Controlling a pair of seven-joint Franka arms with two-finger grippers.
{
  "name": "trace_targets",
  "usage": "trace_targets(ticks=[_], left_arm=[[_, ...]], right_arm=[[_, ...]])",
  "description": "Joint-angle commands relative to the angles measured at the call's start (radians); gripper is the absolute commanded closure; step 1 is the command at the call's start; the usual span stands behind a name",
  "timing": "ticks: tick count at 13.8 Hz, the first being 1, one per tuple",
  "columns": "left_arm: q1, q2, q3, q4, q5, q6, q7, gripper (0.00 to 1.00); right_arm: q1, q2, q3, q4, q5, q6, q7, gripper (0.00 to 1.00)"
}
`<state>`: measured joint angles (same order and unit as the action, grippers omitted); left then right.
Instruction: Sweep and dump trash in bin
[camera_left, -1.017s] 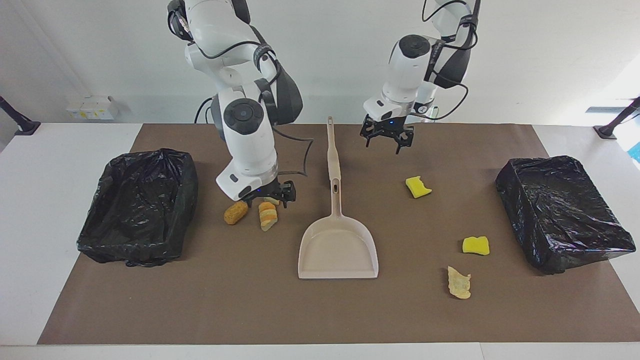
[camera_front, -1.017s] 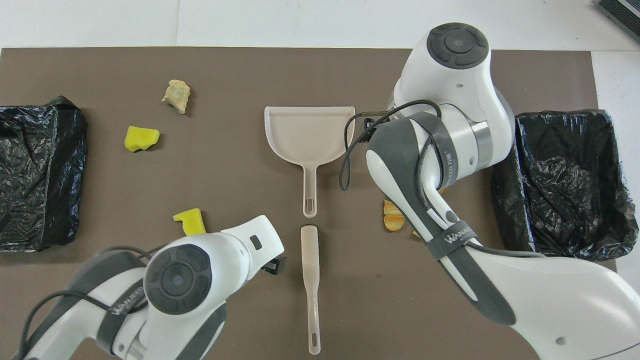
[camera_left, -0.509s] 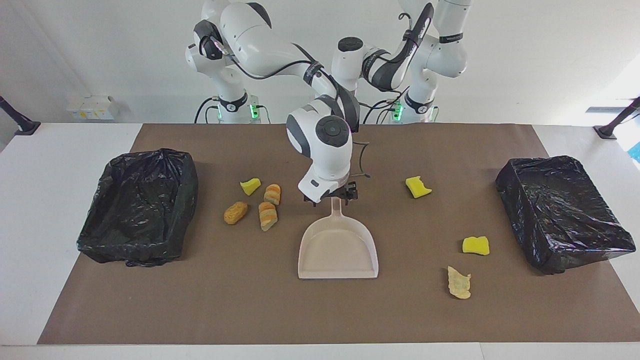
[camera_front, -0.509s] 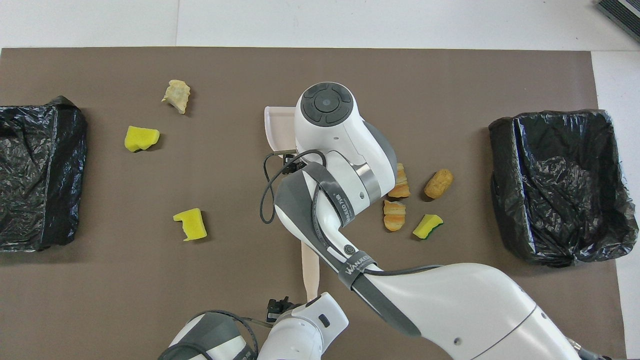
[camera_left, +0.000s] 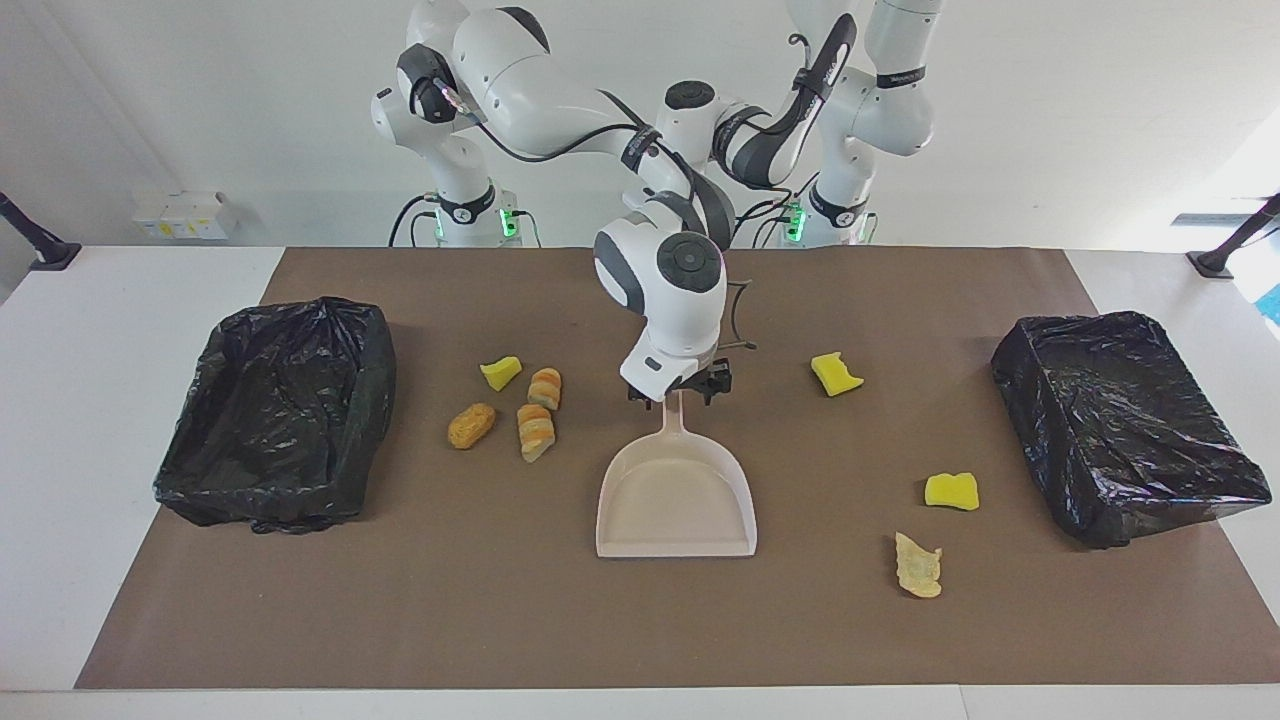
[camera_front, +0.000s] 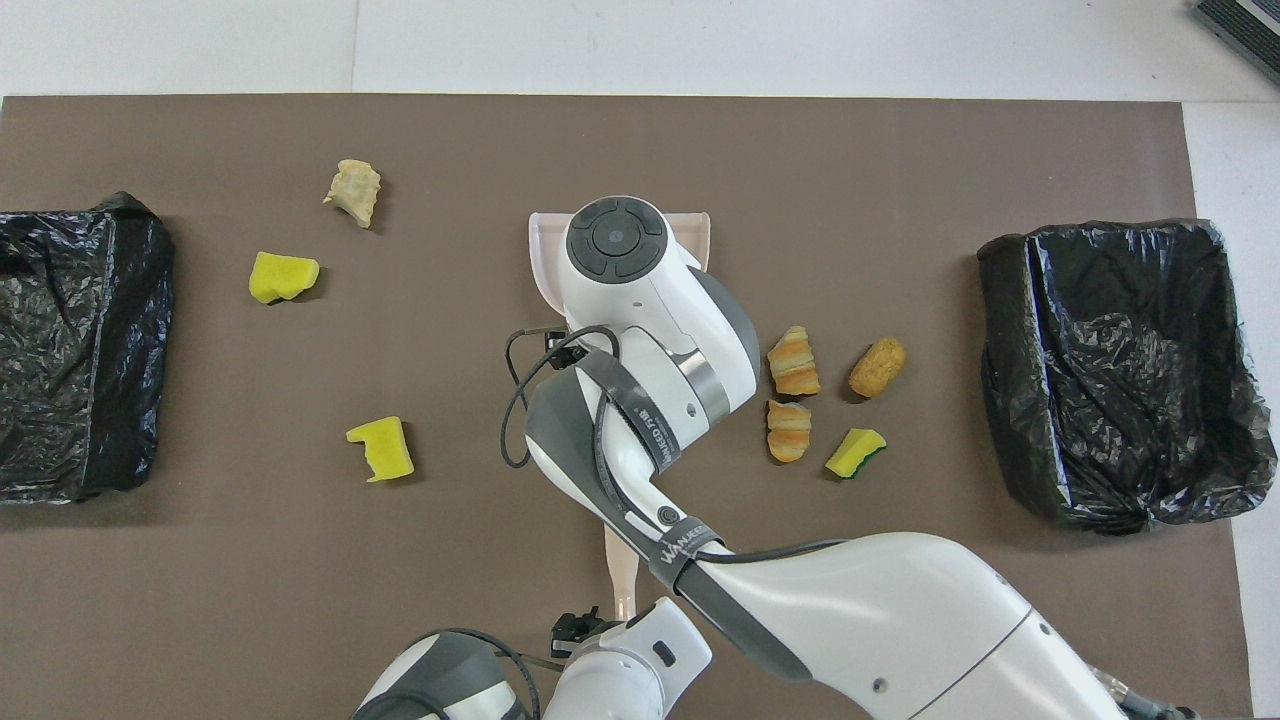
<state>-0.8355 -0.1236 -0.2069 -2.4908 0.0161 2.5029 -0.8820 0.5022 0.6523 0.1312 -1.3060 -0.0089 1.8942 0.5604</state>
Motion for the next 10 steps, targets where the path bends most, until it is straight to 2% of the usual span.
trace_targets(ticks=[1,3,5,6,8,10], left_arm=[[-0.025,-0.007,0.015,-0.011,0.022,0.010,-0.034,0.27],[-0.025,-0.005,0.015,-0.011,0.022,0.008,-0.034,0.52],[-0.025,-0.004,0.015,-0.011,0.022,0.005,-0.031,0.91],[-0.025,-0.004,0.015,-0.011,0.022,0.001,-0.031,1.00],[-0.022,-0.004,0.017,-0.011,0.024,-0.024,-0.031,1.00],[-0.010,-0.019,0.018,-0.002,0.024,-0.056,-0.029,1.00]], right_arm=[[-0.014,-0.016,0.007,-0.060,0.026,0.054,-0.005,0.97],[-0.025,-0.016,0.008,-0.049,0.035,0.022,0.009,1.00],[-0.051,-0.016,0.010,-0.041,0.046,-0.009,-0.023,1.00],[-0.069,-0.028,0.013,-0.039,0.047,-0.017,-0.060,1.00],[-0.095,-0.069,0.013,-0.041,0.061,-0.024,-0.109,1.00],[-0.138,-0.109,0.013,-0.042,0.081,-0.047,-0.242,1.00]])
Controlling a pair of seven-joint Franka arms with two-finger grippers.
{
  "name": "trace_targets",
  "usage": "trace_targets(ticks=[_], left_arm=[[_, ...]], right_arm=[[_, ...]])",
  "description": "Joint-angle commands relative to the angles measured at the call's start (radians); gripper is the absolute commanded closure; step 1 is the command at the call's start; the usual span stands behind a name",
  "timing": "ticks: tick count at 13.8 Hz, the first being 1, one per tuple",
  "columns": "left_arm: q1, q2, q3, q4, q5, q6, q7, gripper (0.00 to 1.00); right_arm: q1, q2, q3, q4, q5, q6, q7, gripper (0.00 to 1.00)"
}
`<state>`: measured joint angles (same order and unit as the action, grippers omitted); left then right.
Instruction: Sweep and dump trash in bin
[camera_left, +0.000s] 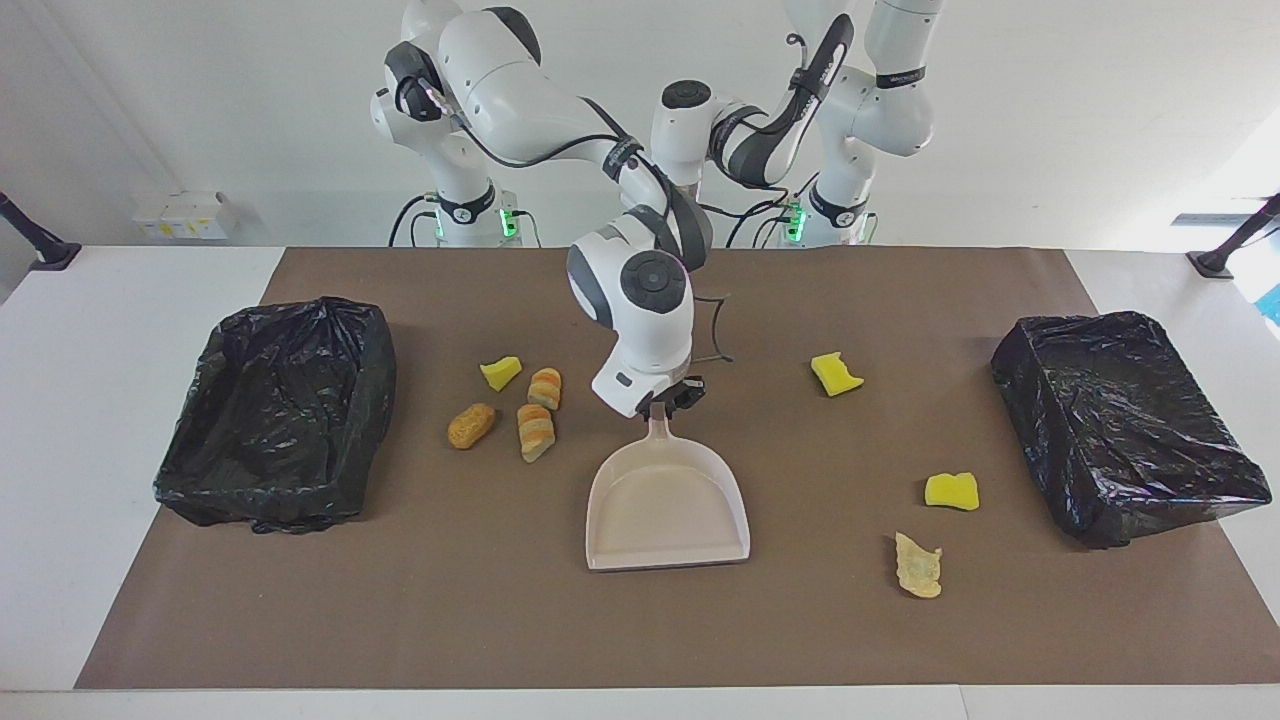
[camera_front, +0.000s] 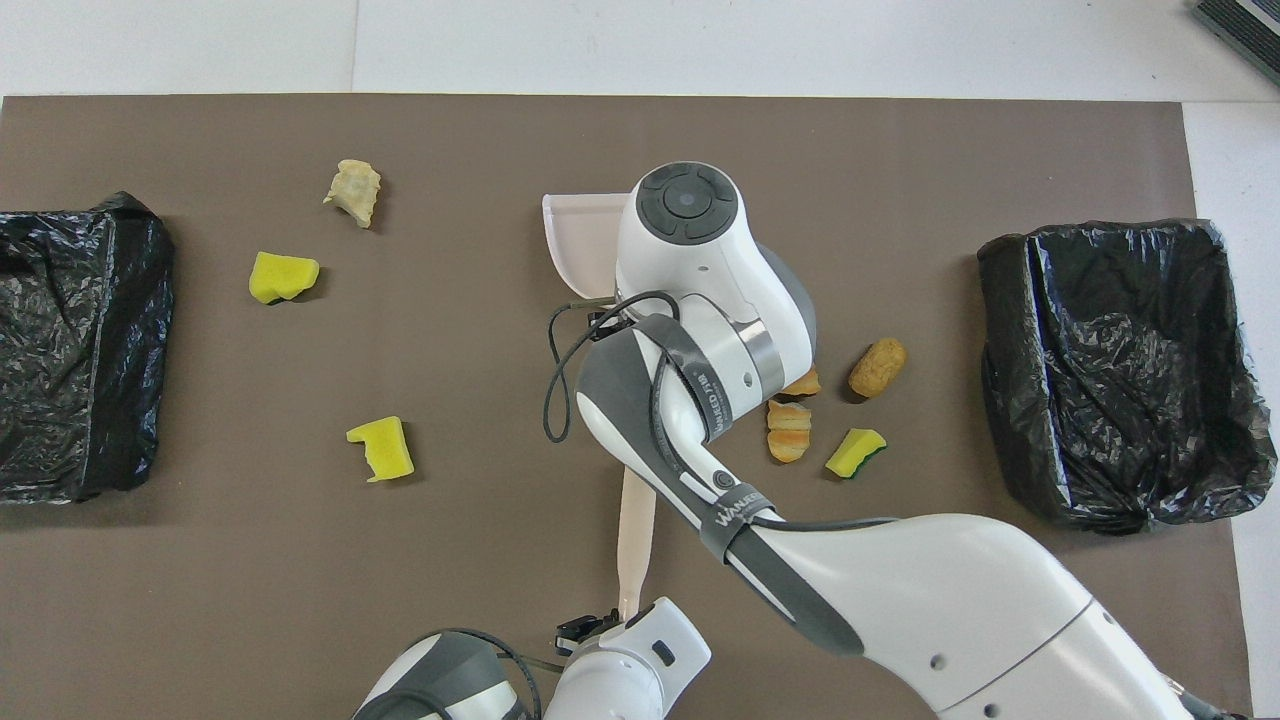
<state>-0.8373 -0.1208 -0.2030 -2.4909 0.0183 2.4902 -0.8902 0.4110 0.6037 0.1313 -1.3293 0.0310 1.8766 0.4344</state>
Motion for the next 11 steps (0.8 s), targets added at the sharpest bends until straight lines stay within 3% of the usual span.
trace_targets(ticks=[1,4,6,8,11], left_arm=[[0.000,-0.034,0.017,0.007,0.022,-0.088,-0.021,1.00],[0.047,-0.080,0.020,0.040,0.022,-0.213,-0.021,1.00],[0.134,-0.105,0.019,0.070,0.025,-0.275,0.038,1.00],[0.260,-0.080,0.014,0.151,0.025,-0.374,0.188,1.00],[0.450,0.013,0.016,0.274,0.046,-0.387,0.362,1.00]], right_arm=[[-0.072,-0.087,0.011,-0.028,0.071,-0.040,-0.208,1.00],[-0.156,-0.128,0.010,-0.057,0.060,-0.103,-0.573,1.00],[-0.173,-0.130,0.004,-0.059,0.011,-0.128,-0.756,1.00],[-0.211,-0.130,0.007,-0.062,-0.058,-0.154,-0.991,1.00],[-0.190,-0.142,0.013,-0.064,-0.231,-0.232,-1.190,1.00]])
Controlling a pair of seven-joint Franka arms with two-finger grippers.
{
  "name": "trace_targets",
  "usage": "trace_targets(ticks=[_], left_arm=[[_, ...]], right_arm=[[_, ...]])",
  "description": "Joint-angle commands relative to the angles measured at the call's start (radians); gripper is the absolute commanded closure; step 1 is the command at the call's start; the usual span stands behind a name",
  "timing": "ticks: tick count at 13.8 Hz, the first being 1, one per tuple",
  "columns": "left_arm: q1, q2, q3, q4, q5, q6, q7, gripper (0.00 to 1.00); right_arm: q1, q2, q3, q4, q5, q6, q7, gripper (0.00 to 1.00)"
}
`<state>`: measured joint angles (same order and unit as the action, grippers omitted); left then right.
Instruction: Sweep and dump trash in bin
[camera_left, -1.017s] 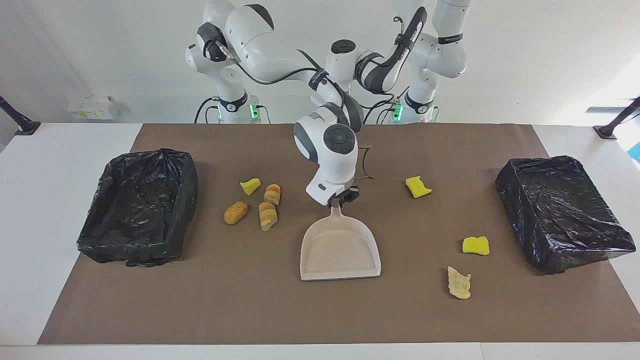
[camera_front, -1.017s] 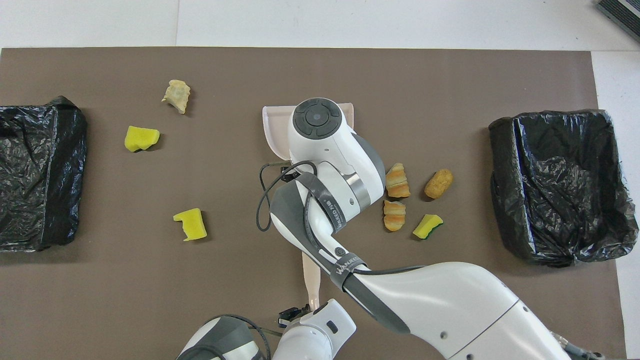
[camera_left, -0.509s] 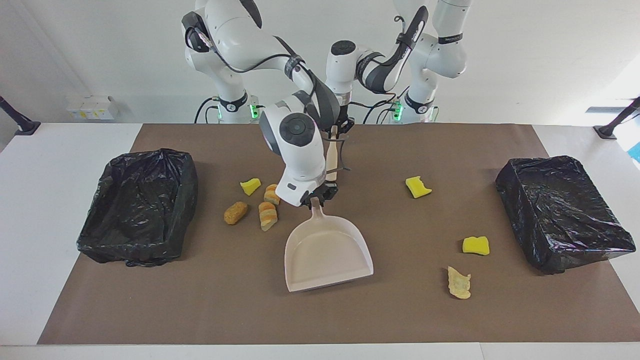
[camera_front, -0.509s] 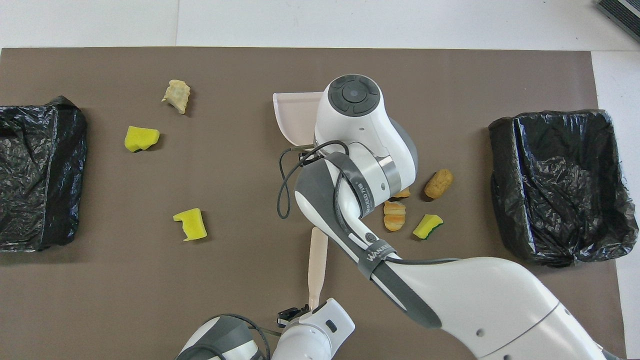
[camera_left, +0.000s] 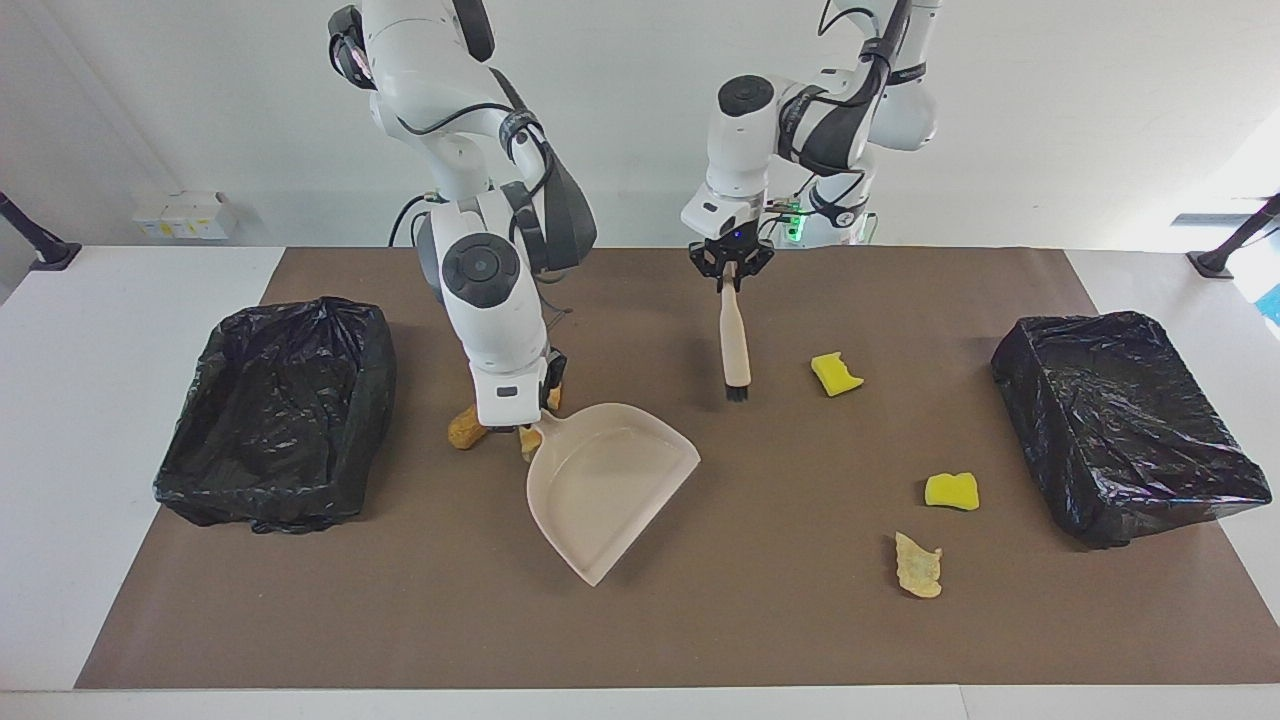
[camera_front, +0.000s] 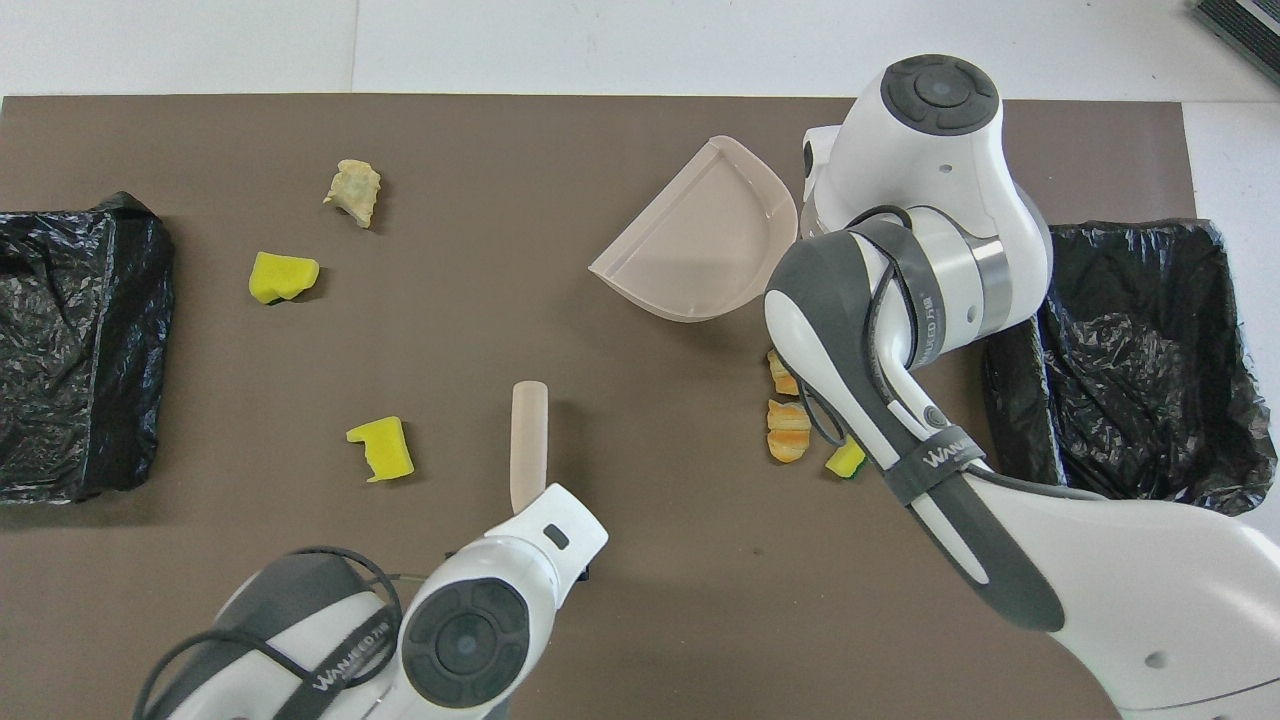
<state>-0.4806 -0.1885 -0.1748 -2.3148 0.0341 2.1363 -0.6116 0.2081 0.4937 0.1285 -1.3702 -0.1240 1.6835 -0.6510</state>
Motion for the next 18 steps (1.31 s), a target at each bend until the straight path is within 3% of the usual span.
trace_targets(ticks=[1,4,9,13,16,18], left_arm=[[0.155,0.119,-0.014,0.144,0.053,-0.020,0.151,1.00],[0.308,0.239,-0.012,0.306,0.058,-0.036,0.326,1.00],[0.493,0.388,-0.008,0.484,0.111,-0.013,0.677,1.00],[0.553,0.575,-0.006,0.649,0.173,0.057,0.883,1.00],[0.550,0.756,-0.006,0.834,0.228,0.071,0.915,1.00],[0.537,0.750,-0.006,0.796,0.239,0.094,0.969,1.00]], right_arm=[[0.033,-0.040,0.016,-0.032,-0.081,-0.054,-0.146,1.00],[0.074,-0.093,0.016,-0.121,-0.085,-0.025,-0.180,1.00],[0.143,-0.184,0.020,-0.279,-0.077,0.016,-0.242,1.00],[0.182,-0.210,0.022,-0.323,-0.043,0.093,-0.190,1.00],[0.186,-0.193,0.022,-0.351,-0.048,0.149,-0.168,1.00],[0.195,-0.185,0.022,-0.349,-0.048,0.168,-0.159,1.00]])
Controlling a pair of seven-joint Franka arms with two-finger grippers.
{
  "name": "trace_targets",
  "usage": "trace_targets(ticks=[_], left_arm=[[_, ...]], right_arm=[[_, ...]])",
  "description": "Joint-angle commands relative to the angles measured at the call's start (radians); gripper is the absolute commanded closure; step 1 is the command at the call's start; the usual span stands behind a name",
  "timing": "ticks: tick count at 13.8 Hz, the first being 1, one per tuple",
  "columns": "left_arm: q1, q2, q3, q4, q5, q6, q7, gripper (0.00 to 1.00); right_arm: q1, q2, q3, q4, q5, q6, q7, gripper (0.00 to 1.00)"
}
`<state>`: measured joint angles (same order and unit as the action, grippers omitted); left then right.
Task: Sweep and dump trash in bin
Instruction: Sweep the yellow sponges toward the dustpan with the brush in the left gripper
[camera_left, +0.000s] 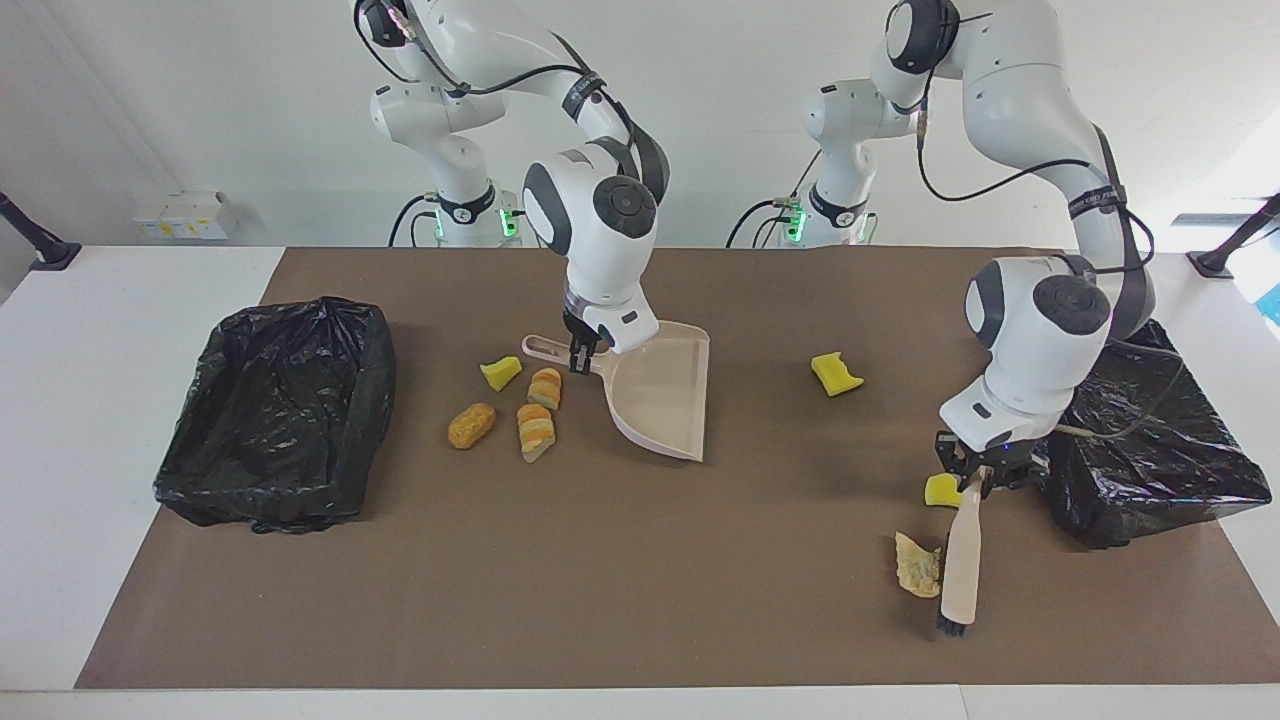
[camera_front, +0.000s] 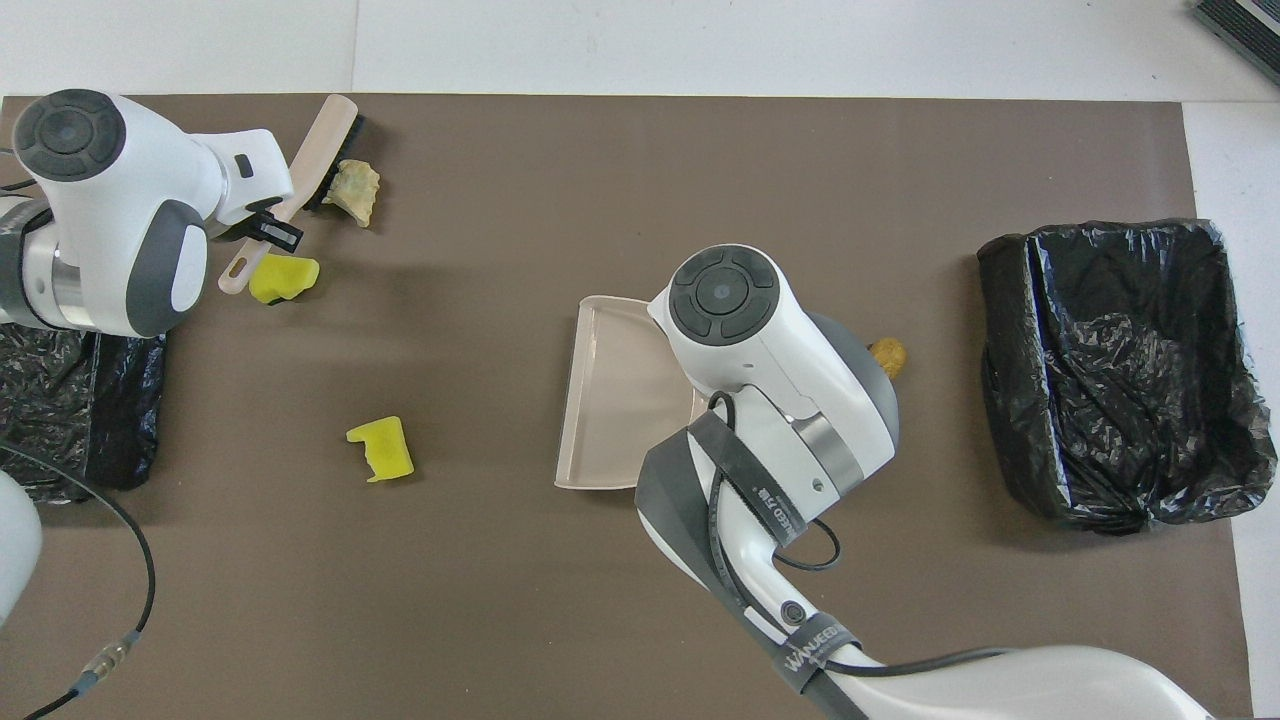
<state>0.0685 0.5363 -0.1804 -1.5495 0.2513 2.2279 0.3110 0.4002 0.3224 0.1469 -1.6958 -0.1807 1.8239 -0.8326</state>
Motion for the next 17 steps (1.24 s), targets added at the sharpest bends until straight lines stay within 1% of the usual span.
trace_targets(ticks=[1,3,5,6,8,11,13,14,15,17], left_arm=[[-0.018,0.005,0.001,0.004,0.020,-0.013,0.065,1.00],[-0.024,-0.067,-0.001,-0.076,0.054,-0.060,0.077,1.00],[-0.056,-0.139,-0.001,-0.200,0.133,-0.074,0.079,1.00],[-0.061,-0.185,-0.002,-0.271,0.135,-0.074,0.079,1.00],[-0.085,-0.275,-0.002,-0.377,0.135,-0.080,0.080,1.00],[-0.160,-0.410,-0.004,-0.550,0.132,-0.108,0.068,1.00],[-0.197,-0.485,-0.007,-0.636,0.131,-0.113,0.033,1.00],[-0.207,-0.513,-0.007,-0.662,0.128,-0.119,0.027,1.00],[-0.207,-0.530,-0.008,-0.664,0.122,-0.123,0.030,1.00],[-0.187,-0.536,-0.001,-0.617,0.067,-0.128,0.033,1.00]], right_arm=[[0.003,-0.014,0.003,-0.025,0.009,0.026,0.023,1.00],[0.009,-0.013,0.003,-0.025,0.009,0.029,0.027,1.00],[0.015,-0.005,0.003,-0.025,0.009,0.035,0.043,1.00],[0.015,-0.003,0.003,-0.025,0.009,0.037,0.044,1.00],[0.015,-0.005,0.003,-0.027,0.009,0.037,0.046,1.00],[0.015,-0.005,0.003,-0.027,0.009,0.037,0.049,1.00],[0.015,-0.005,0.003,-0.027,0.009,0.037,0.049,1.00],[0.015,-0.005,0.003,-0.027,0.009,0.037,0.049,1.00],[0.015,-0.005,0.003,-0.027,0.009,0.037,0.049,1.00],[0.015,-0.005,0.003,-0.027,0.009,0.037,0.050,1.00]])
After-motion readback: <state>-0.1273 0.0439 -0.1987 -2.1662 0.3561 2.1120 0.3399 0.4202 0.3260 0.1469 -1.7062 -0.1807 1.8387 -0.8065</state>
